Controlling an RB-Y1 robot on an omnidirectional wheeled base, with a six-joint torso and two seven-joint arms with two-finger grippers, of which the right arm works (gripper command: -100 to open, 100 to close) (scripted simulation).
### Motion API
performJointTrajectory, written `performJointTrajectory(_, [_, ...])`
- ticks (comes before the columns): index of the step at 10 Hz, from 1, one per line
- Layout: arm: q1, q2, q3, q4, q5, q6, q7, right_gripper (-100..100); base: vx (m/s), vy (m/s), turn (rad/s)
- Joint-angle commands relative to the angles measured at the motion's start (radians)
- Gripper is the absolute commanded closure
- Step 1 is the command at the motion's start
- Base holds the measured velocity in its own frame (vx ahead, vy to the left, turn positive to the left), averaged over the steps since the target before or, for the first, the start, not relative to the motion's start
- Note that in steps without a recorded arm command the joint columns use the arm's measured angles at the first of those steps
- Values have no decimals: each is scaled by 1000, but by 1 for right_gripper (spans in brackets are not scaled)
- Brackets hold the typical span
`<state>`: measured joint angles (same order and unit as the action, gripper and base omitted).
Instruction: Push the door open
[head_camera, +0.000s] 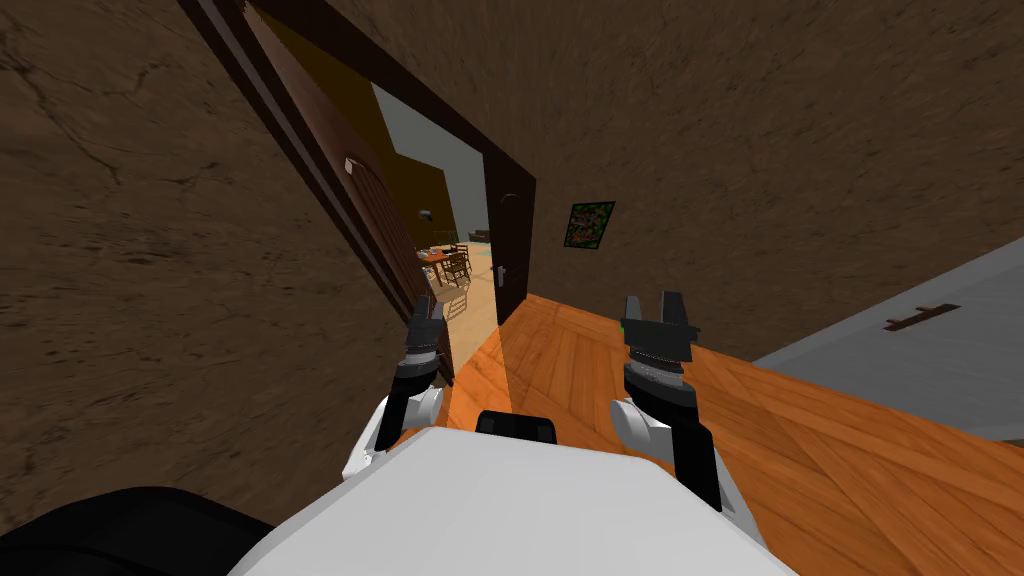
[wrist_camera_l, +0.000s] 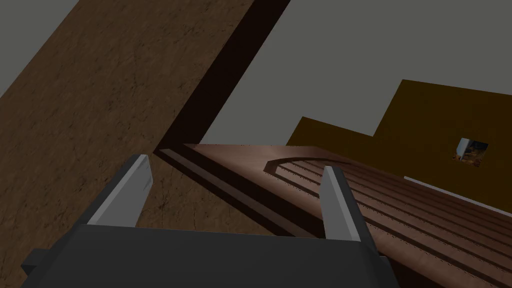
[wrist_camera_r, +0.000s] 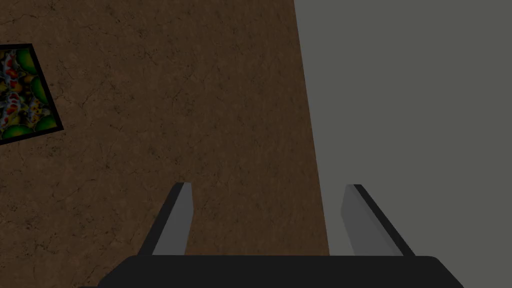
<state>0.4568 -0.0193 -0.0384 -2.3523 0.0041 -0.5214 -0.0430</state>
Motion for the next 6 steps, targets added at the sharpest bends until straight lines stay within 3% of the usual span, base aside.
performJointTrajectory(1, [-22,-13,28,32,-3,3,-7,-100,128,-17,-5])
performJointTrajectory(6, [-84,-42,110,123,-10,11,-28,-100,182,-13,5])
